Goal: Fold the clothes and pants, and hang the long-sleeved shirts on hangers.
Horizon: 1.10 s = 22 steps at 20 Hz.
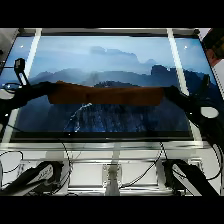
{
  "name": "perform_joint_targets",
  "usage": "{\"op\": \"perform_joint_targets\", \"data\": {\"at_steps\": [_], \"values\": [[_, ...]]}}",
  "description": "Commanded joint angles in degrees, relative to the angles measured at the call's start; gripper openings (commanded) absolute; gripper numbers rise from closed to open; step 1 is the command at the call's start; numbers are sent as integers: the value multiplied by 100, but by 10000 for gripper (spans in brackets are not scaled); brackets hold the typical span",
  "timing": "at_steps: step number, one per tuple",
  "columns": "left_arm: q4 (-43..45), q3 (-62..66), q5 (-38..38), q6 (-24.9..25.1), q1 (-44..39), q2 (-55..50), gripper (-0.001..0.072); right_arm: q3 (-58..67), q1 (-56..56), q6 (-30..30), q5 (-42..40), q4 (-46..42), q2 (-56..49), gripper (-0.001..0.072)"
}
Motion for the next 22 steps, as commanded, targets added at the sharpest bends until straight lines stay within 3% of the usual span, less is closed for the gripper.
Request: {"op": "perform_joint_targets", "data": {"at_steps": [1, 7, 12, 13, 14, 15, 16, 20, 22], "values": [[-289, 15, 1622, 0, -525, -612, 10, 157, 785, 282, -1674, 20, -682, 14], [-289, 15, 2203, 0, -835, -1482, 11, 1088, 874, 291, -1692, 28, -2542, 14], [-293, 17, 2422, -2, -826, -1550, 12, 1362, 874, 289, -1674, 22, -2868, 15], [-291, 17, 2409, 0, -857, -1547, 45, 1362, 874, 280, -1585, -11, -2863, 59], [-289, 17, 2400, 0, -890, -1541, 235, 1362, 874, 278, -1491, -15, -2861, 303], [-289, 17, 2400, 0, -914, -1510, 652, 1364, 874, 273, -1397, -24, -2861, 619], [-289, 20, 2402, -17, -916, -1462, 693, 1364, 872, 273, -1351, -26, -2861, 677], [-116, 20, 2393, -9, -643, -929, 692, 1375, 717, 275, -927, -33, -2828, 676], [-111, 35, 2166, -623, -205, -697, 646, 1412, 518, 273, -542, -129, -2824, 676]]}}
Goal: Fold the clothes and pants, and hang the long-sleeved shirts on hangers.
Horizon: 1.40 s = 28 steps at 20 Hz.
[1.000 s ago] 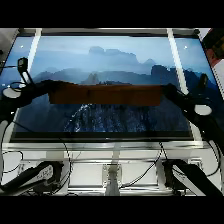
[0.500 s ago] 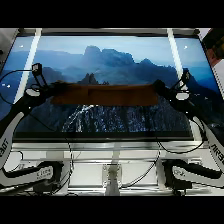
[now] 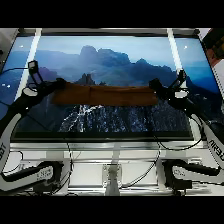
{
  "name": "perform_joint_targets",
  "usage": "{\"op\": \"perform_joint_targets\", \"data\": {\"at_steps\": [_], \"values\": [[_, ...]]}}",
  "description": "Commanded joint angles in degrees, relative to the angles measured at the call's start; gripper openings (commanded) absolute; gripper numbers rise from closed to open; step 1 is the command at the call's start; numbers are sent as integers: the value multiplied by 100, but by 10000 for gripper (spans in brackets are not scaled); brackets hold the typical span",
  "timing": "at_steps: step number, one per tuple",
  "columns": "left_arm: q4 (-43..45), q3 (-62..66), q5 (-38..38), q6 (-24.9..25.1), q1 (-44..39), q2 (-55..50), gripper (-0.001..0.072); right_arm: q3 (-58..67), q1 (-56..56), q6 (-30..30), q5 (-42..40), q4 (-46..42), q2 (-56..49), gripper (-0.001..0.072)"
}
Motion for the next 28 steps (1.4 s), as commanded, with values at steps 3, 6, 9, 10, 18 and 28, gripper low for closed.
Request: {"op": "perform_joint_targets", "data": {"at_steps": [3, 6, 9, 10, 18, 28], "values": [[544, 603, -2310, -562, 1174, -2, 644, 109, -439, -13, 964, -398, 7, 676], [1191, 1729, -4444, -822, 1408, -933, 647, 192, -520, -13, 1174, -586, 11, 675], [1488, 2765, -5842, -994, 1399, -1993, 704, 243, -520, -13, 1263, -581, 11, 675], [1493, 3038, -6028, -986, 1401, -2295, 706, 243, -520, -15, 1276, -584, 11, 675], [1486, 3950, -5851, -743, 1604, -3348, 705, 243, -520, -15, 1279, -584, 11, 675], [1060, 4000, -5853, 13, 1565, -3746, 703, 243, -520, -11, 1534, -564, 11, 674]]}}
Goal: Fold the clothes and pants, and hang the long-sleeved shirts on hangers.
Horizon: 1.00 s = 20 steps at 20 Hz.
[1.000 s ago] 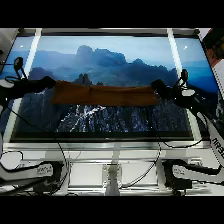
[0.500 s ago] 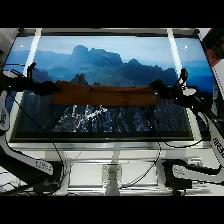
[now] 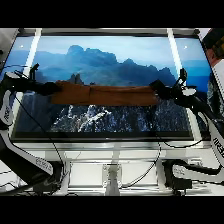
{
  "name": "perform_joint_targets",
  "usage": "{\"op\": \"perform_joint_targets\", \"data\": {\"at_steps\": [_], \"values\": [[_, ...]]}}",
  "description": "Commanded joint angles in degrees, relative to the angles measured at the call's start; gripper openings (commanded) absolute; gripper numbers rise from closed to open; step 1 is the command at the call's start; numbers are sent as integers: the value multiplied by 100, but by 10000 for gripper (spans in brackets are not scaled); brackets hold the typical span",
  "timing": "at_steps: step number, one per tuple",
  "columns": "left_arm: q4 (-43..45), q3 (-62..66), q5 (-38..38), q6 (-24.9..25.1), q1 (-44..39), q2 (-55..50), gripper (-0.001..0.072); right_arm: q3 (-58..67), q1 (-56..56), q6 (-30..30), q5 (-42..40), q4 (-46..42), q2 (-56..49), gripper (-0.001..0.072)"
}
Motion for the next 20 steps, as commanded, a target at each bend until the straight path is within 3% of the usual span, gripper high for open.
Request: {"op": "perform_joint_targets", "data": {"at_steps": [1, 4, 8, 9, 13, 14, 15, 16, 17, 18, 20], "values": [[-170, 11, -98, 175, -7, -192, 703, 7, -4, 2, 170, 13, 2, 674], [-612, 9, -568, 647, -57, -334, 694, 7, -2, 2, 203, 11, 2, 674], [-605, 9, -597, 914, -361, -367, 675, 55, -2, -105, 415, -4, 2, 663], [-605, 9, -588, 1023, -448, -367, 584, 92, -2, -197, 479, -7, 2, 633], [-605, 15, -632, 1062, -660, -289, 6, 455, -2, -669, 1003, -79, 2, 592], [-608, 42, -728, 1062, -704, -197, 11, 616, -2, -901, 1340, -111, 2, 583], [-608, 90, -837, 1060, -765, -74, 10, 815, -2, -1016, 1753, -151, 2, 502], [-608, 125, -914, 1054, -841, 87, 10, 1027, -2, -1051, 2120, -181, 2, 356], [-605, 133, -929, 920, -938, 308, 10, 1215, -2, -1060, 2350, -181, 2, 158], [-605, 133, -929, 684, -1043, 555, 10, 1410, 26, -1060, 2461, -184, 2, 22], [-605, 133, -981, 175, -1231, 1008, 11, 1694, 188, -1060, 2295, -260, 2, 15]]}}
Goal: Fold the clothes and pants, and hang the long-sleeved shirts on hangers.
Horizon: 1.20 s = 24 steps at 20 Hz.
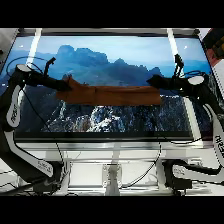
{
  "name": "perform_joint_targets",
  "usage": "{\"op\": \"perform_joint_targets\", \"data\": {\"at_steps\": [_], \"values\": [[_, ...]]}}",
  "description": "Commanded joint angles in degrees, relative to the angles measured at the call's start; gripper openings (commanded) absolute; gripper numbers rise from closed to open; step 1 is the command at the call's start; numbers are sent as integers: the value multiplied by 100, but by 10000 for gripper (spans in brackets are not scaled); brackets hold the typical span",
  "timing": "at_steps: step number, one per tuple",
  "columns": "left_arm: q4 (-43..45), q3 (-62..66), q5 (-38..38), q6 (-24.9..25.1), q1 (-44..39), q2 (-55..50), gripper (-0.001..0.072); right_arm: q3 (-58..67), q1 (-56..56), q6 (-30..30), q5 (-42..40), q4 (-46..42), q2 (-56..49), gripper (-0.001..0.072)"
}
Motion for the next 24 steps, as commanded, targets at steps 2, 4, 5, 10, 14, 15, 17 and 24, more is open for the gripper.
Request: {"op": "perform_joint_targets", "data": {"at_steps": [2, 4, 5, 10, 14, 15, 17, 24], "values": [[-26, 24, -155, -1001, -413, 957, 11, 573, 476, 20, -214, -450, -7, 14], [-61, 24, -138, -1158, -570, 1322, 11, 573, 896, 527, -785, -857, -98, 13], [-166, 24, -138, -1305, -645, 1473, 11, 573, 1137, 734, -970, -1014, -227, 12], [-1123, 24, -131, -1764, -960, 1740, 11, 988, 2251, 1241, -1189, -1032, -1460, 12], [-1207, 24, 223, -1764, -1237, 1735, 11, 1954, 3034, 1624, -920, -1027, -2601, 12], [-1207, 24, 380, -1764, -1298, 1735, 11, 2212, 3174, 1727, -881, -1032, -2841, 12], [-1213, 24, 682, -1764, -1384, 1735, 11, 2553, 3331, 1991, -909, -1029, -3165, 13], [-1228, 22, 1679, -1764, -2037, 1493, 11, 2691, 2793, 2116, 260, -1456, -3117, 13]]}}
